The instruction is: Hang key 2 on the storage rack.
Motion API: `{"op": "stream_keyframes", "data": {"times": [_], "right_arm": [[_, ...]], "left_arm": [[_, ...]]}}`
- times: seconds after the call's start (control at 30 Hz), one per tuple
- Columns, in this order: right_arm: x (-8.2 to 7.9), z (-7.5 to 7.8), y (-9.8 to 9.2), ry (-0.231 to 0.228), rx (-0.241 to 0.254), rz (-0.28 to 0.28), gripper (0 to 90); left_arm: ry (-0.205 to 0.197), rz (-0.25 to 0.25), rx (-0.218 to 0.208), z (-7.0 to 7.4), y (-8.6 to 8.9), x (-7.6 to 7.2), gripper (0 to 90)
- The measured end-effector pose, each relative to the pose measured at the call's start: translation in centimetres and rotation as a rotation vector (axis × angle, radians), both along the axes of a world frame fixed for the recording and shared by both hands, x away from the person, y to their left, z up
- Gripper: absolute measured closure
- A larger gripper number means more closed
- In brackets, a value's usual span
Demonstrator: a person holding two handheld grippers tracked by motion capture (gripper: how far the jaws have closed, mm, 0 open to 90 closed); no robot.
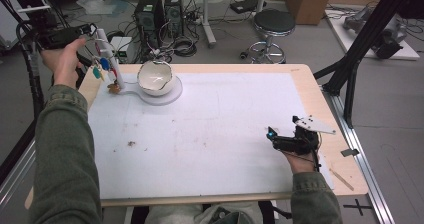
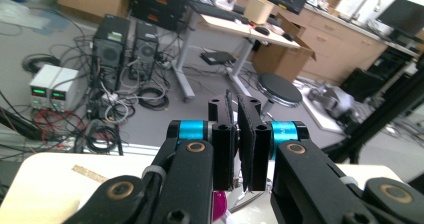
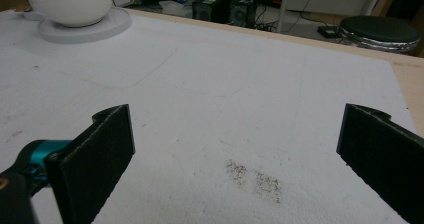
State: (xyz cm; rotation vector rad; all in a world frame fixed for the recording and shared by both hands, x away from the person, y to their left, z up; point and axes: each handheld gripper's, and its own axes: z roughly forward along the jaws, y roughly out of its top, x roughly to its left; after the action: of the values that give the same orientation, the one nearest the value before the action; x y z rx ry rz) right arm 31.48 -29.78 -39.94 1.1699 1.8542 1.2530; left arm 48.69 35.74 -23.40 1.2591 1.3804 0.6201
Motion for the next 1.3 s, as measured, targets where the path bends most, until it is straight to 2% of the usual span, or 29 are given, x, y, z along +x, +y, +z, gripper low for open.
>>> {"op": "stream_keyframes", "data": {"times": [0.1,0.17,0.3,0.43,0.53,0.6,0.7,0.77,0.87,0.93,1.03,1.1,1.17,1.2,1.23,1.3], "right_arm": [[0.0,0.0,-0.1,-0.004,0.001,-0.001,0.9],[-0.2,0.1,-0.1,-0.007,-0.001,-0.002,0.9],[-0.2,0.1,-0.2,-0.006,0.004,-0.004,0.9],[-0.2,0.1,-0.2,-0.008,0.000,-0.003,0.9],[-0.2,0.0,-0.1,-0.004,0.000,-0.002,0.9],[-0.1,0.0,-0.1,-0.002,0.001,0.000,0.9],[-0.1,0.0,-0.1,-0.003,-0.001,0.001,0.9],[-0.1,0.0,-0.1,-0.002,0.000,0.001,0.9],[-0.1,0.0,-0.1,-0.004,0.000,0.002,0.9],[-0.1,0.0,-0.2,-0.007,0.001,0.000,0.9],[-0.2,0.1,-0.2,-0.007,0.005,0.000,0.9],[-0.2,0.1,-0.2,-0.006,0.005,-0.001,0.9],[-0.2,0.1,-0.2,-0.011,0.003,0.002,0.9],[-0.2,0.1,-0.2,-0.011,0.002,0.002,0.9],[-0.2,0.1,-0.2,-0.010,0.002,0.002,0.9],[-0.2,0.1,-0.2,-0.007,0.004,0.000,0.9]], "left_arm": [[-0.003,0.011,0.034,-0.1,-0.5,0.1,84.8],[0.002,0.033,0.060,-0.1,-0.7,0.0,84.8],[0.020,0.043,0.113,-0.2,-0.9,0.0,84.8],[0.042,0.051,0.140,-0.7,-1.0,0.3,84.7],[0.033,0.069,0.118,-1.1,-1.1,0.4,84.7],[0.047,0.067,0.125,-1.2,-1.2,0.5,84.7],[0.046,0.075,0.130,-1.4,-1.0,0.5,84.5],[0.048,0.073,0.099,-1.4,-0.8,0.4,83.5],[0.054,0.066,0.090,-1.4,-0.8,0.3,81.7],[0.052,0.046,0.057,-1.4,-0.7,0.3,71.7],[0.047,-0.006,-0.004,-1.4,-0.5,0.4,51.6],[0.055,0.009,0.017,-1.4,-0.8,0.3,34.9],[0.085,0.047,0.036,-1.4,-1.2,0.3,13.9],[0.094,0.046,0.041,-1.4,-1.3,0.3,6.0],[0.099,0.038,0.042,-1.4,-1.3,0.2,1.8],[0.087,0.035,0.033,-1.4,-1.2,-0.1,1.6]]}}
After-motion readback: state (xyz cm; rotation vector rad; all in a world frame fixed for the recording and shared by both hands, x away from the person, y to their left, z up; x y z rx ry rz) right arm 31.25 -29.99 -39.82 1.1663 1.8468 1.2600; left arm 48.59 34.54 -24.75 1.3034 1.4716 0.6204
